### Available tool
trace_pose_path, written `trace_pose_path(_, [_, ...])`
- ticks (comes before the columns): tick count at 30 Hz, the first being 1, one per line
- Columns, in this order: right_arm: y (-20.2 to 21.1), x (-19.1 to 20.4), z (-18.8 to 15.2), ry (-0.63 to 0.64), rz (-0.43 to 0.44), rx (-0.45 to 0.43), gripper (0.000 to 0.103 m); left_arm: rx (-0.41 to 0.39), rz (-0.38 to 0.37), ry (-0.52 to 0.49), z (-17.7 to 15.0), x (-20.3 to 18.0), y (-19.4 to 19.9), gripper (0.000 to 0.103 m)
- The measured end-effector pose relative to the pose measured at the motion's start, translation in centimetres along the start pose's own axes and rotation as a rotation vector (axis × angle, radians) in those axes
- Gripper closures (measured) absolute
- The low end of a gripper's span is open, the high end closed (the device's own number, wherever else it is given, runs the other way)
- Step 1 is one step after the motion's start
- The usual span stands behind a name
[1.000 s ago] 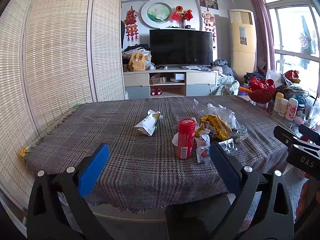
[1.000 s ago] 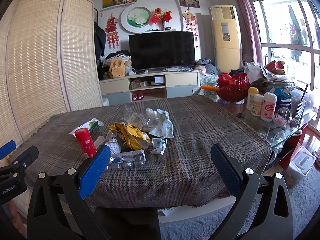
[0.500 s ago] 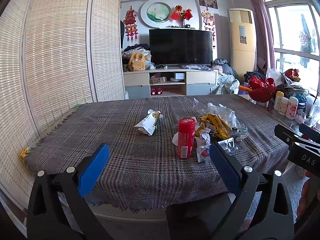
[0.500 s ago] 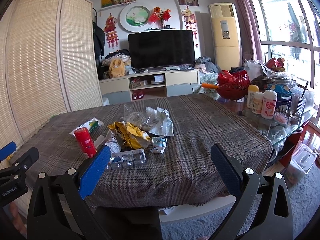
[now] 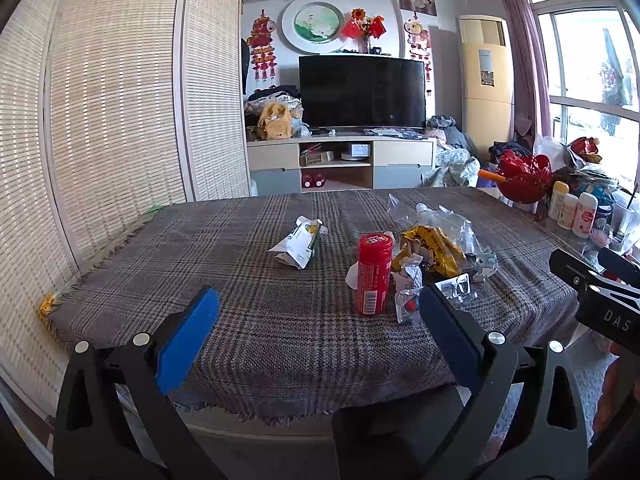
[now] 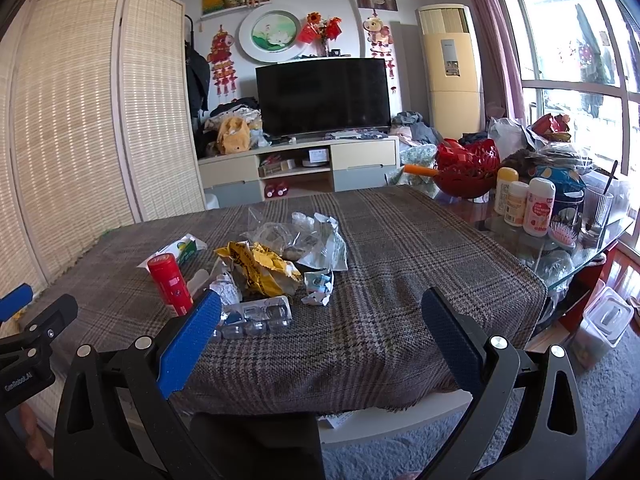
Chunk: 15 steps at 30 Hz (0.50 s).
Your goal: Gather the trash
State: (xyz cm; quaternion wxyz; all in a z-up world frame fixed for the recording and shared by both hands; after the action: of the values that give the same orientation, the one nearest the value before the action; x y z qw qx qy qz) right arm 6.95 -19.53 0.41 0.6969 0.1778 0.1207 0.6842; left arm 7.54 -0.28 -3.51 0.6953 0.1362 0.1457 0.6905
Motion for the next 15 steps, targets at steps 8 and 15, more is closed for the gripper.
trace_pose_path(8, [-0.2,-0.1,-0.1,-0.009,0.012,0.010,0.003,0.012,0.006,0.004,-0.1,0.4,-0.3,0.008])
trace_pose_path(15, [-0.3,-0.2,0.0,0.014,-0.018,0.007,0.003,0.042,-0.016,0.055,-0.4,1.1,-0.8,0.008])
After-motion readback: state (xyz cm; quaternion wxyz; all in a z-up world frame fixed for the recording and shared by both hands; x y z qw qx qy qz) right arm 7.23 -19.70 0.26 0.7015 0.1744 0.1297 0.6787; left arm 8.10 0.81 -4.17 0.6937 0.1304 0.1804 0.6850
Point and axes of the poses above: each gripper's, at about its wrist camera, not at the fingertips, and y roughly against the way its jaws point, x to its left, z to its top, the point moved 8 cm from there along -y, roughly the way its jaws point, and after that the axes turned 4 degrees about y, right-handed, at the moved point
